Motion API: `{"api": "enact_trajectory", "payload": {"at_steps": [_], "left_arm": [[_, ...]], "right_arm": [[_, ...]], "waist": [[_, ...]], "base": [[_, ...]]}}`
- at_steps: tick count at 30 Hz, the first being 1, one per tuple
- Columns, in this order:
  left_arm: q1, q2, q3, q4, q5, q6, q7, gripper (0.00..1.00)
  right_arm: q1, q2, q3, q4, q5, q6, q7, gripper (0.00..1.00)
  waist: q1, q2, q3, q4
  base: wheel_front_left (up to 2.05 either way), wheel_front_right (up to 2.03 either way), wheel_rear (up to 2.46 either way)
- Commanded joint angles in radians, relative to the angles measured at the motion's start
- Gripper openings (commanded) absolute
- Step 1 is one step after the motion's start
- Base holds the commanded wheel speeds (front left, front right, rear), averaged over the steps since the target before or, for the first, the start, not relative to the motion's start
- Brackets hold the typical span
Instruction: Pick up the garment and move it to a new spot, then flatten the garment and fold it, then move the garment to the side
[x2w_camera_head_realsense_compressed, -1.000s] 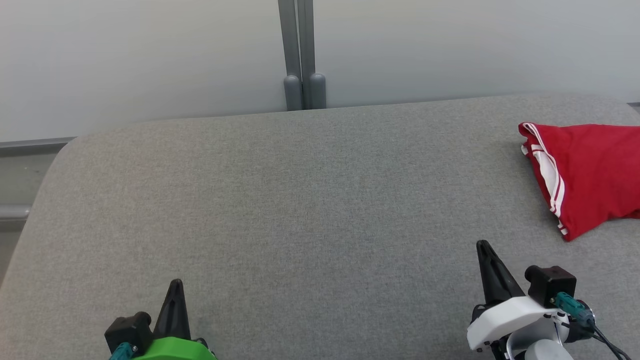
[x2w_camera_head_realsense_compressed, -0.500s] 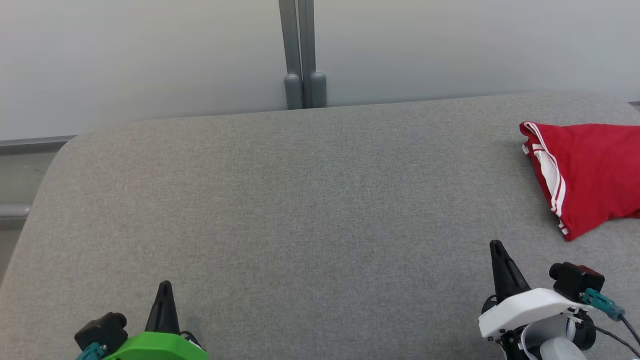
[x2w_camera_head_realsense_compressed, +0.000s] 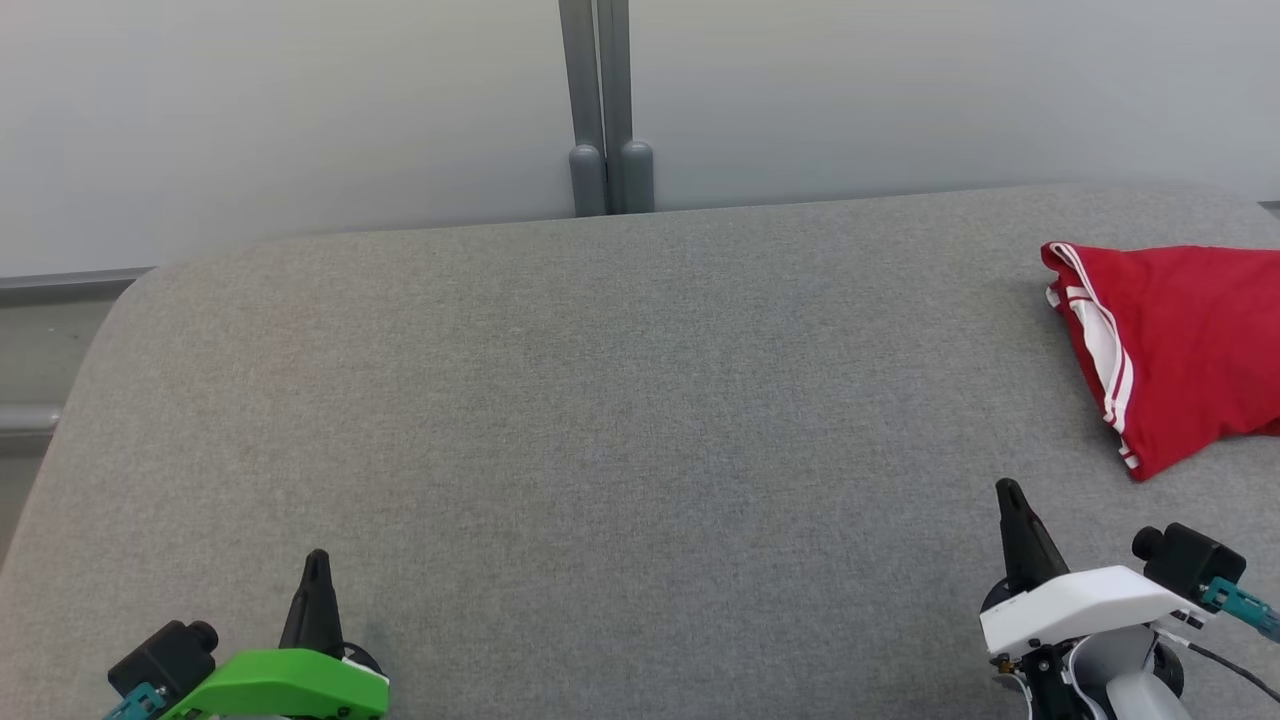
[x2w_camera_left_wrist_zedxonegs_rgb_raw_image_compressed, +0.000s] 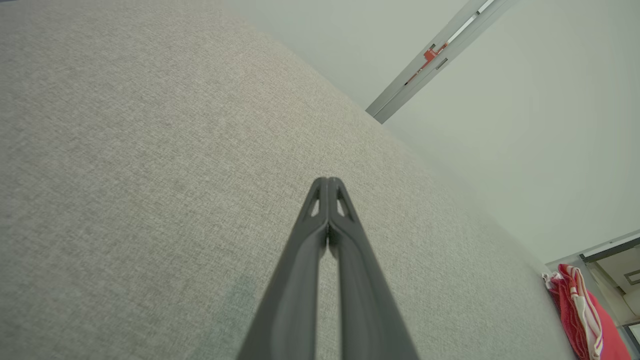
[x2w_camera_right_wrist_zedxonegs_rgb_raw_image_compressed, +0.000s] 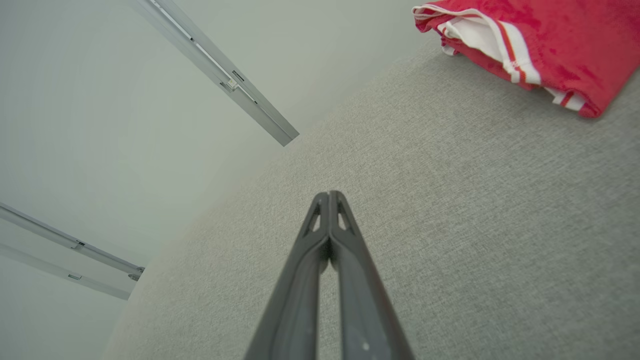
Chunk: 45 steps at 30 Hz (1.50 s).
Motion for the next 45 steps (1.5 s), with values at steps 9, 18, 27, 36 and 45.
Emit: {"api": "enact_trajectory", "payload": {"at_steps": [9, 18, 27, 36, 45], "left_arm": [[-0.044, 0.003, 0.026, -0.027, -0.138, -0.019, 0.037, 0.0], [-0.053, 0.002, 0.043, -0.035, -0.237, -0.032, 0.066, 0.0], [-0.062, 0.002, 0.058, -0.043, -0.332, -0.042, 0.093, 0.0], [-0.068, 0.002, 0.072, -0.051, -0.414, -0.051, 0.117, 0.0], [-0.076, 0.002, 0.086, -0.058, -0.505, -0.062, 0.142, 0.0]], "right_arm": [[-0.03, -0.004, -0.02, -0.027, 0.146, 0.0, 0.037, 0.0], [-0.033, -0.005, -0.033, -0.034, 0.255, 0.0, 0.066, 0.0], [-0.036, -0.005, -0.046, -0.041, 0.357, 0.0, 0.093, 0.0], [-0.037, -0.005, -0.057, -0.048, 0.449, 0.0, 0.118, 0.0], [-0.039, -0.006, -0.068, -0.054, 0.545, 0.0, 0.143, 0.0]], "waist": [[0.0, 0.0, 0.002, 0.001], [0.0, 0.0, 0.005, 0.002], [0.0, 0.0, 0.007, 0.003], [0.0, 0.0, 0.009, 0.004], [0.0, 0.0, 0.012, 0.005]], "base": [[0.0, 0.0, 0.0], [0.0, 0.0, 0.0], [0.0, 0.0, 0.0], [0.0, 0.0, 0.0], [0.0, 0.0, 0.0]]}}
